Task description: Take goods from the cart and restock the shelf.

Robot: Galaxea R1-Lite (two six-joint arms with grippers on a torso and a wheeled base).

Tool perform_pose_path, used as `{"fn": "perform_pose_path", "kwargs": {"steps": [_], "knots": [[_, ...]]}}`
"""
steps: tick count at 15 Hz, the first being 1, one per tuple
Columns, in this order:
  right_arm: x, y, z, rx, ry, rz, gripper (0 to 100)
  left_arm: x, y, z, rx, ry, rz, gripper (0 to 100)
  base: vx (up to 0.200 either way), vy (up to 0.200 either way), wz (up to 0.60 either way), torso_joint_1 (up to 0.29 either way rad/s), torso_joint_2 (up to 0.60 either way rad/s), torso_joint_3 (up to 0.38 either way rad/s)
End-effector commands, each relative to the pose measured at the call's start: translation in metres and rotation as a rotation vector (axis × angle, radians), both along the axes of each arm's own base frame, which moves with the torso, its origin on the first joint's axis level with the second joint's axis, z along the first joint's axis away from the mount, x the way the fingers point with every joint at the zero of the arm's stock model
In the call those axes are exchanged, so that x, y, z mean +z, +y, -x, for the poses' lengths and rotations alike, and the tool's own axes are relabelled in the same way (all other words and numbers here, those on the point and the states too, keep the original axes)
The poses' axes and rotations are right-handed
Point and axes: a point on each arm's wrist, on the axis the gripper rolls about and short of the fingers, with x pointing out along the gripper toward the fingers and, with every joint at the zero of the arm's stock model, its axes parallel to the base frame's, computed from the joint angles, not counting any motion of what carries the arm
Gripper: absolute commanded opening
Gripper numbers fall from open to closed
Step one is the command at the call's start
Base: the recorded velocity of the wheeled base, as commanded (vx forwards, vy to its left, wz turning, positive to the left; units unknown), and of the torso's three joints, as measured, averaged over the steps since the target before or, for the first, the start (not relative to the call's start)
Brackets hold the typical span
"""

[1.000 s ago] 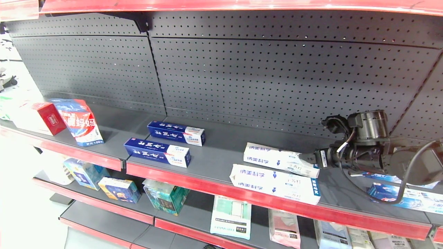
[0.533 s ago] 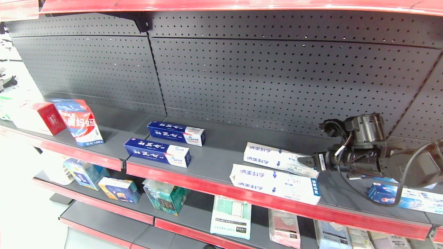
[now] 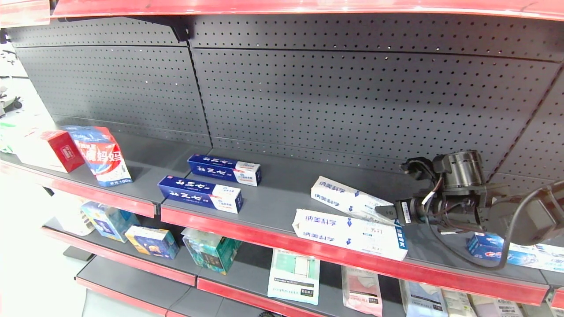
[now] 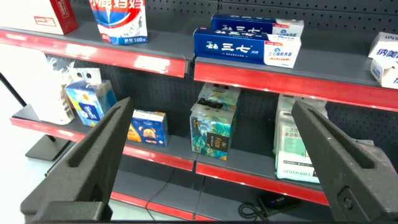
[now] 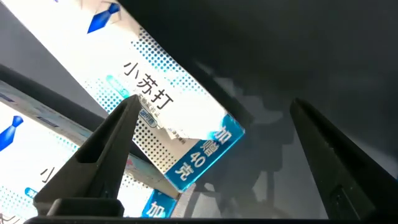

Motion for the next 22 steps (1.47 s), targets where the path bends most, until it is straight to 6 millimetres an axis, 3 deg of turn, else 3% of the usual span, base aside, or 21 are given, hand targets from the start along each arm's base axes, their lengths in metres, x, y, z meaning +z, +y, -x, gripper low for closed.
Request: {"fn": "perform_pose_path", "kwargs": {"steps": [1,4,12,17,22], "knots": [[-0.002,0.001,0.000,0.004,0.007,0.002,100,0.000,0.000,0.000,0.001,-0.002,0.000,100,0.000,0.000,0.00,0.000,0.00,0.000],[-0.003,0.002,-0.001,0.008,0.010,0.003,100,0.000,0.000,0.000,0.001,0.000,0.000,100,0.000,0.000,0.00,0.000,0.00,0.000],[0.037,0.007,0.018,0.053,-0.112,-0.010,100,0.000,0.000,0.000,0.001,0.000,0.000,100,0.000,0.000,0.00,0.000,0.00,0.000],[0.019,0.020,0.024,0.119,-0.053,0.031,100,0.000,0.000,0.000,0.001,0.000,0.000,100,0.000,0.000,0.00,0.000,0.00,0.000],[0.001,0.024,0.017,0.111,-0.008,0.077,100,0.000,0.000,0.000,0.001,0.000,0.000,100,0.000,0.000,0.00,0.000,0.00,0.000]]}}
